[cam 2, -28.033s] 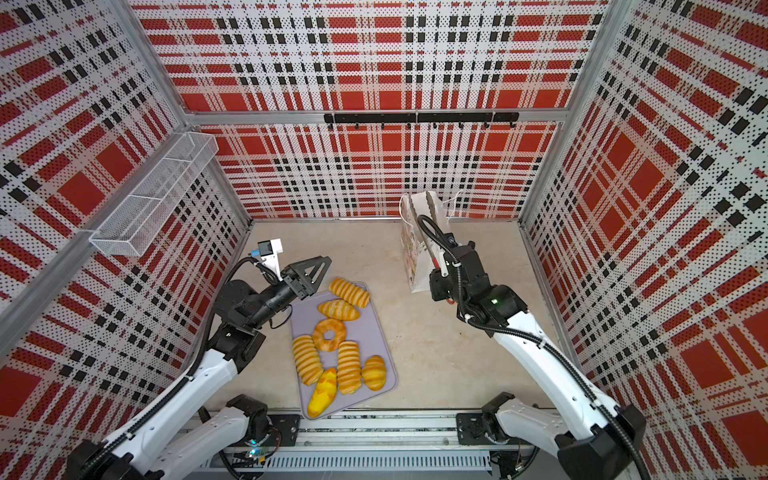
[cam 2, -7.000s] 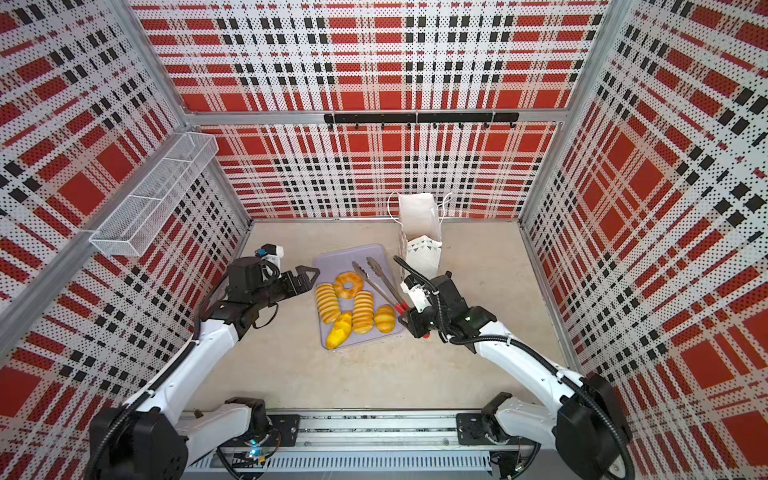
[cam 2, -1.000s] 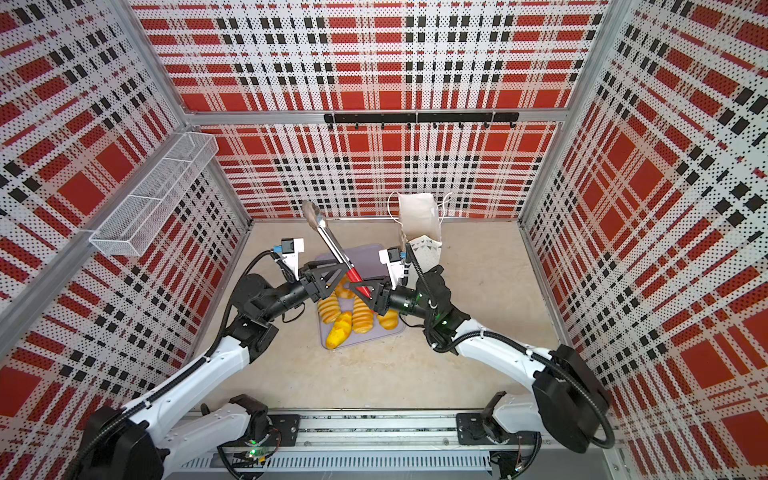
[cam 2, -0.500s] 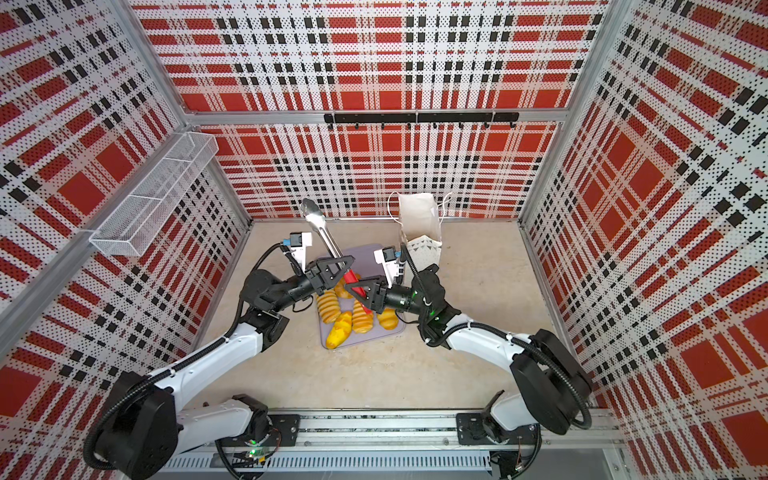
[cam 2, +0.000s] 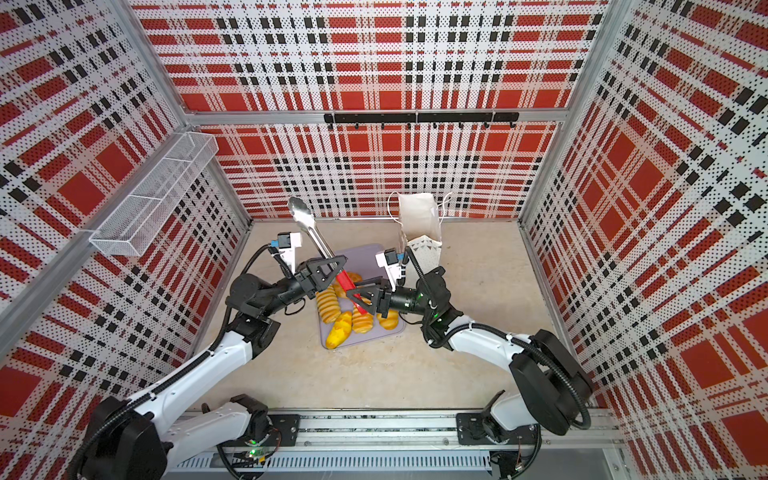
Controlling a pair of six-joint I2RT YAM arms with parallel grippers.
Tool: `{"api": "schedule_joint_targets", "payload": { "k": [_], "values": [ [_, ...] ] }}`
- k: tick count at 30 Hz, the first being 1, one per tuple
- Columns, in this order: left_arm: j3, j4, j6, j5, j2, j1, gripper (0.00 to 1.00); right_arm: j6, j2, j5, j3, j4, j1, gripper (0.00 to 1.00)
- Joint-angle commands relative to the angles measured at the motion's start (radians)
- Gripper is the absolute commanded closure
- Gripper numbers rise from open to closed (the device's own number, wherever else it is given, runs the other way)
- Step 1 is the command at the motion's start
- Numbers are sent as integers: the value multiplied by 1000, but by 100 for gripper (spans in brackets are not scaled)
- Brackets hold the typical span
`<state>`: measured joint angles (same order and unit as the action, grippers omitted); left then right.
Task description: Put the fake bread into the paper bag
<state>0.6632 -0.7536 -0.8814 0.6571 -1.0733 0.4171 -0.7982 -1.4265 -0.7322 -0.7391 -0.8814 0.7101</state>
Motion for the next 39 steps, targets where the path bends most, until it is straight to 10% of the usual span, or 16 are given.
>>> {"api": "schedule_joint_targets", "payload": {
  "k": [1, 9, 18, 27, 32, 39],
  "values": [
    [18, 22, 31, 23, 41, 9, 98, 97, 34, -107, -26, 46, -13, 55],
    [50, 126, 114, 14, 61, 81, 98, 283, 89, -77, -140, 375, 2, 59],
    [70, 157, 164, -7, 49, 122, 95, 316, 83, -46, -197, 492, 48, 92],
    [153, 460, 261, -59, 25, 95, 25, 322, 287, 160, -103, 713, 48, 100],
    [232, 811, 438, -181, 61, 65, 11, 306, 454, 402, -87, 1049, 46, 100],
    [121, 769, 414, -65, 92, -89, 2, 279, 612, 657, -183, 1603, 46, 99]
  ]
}}
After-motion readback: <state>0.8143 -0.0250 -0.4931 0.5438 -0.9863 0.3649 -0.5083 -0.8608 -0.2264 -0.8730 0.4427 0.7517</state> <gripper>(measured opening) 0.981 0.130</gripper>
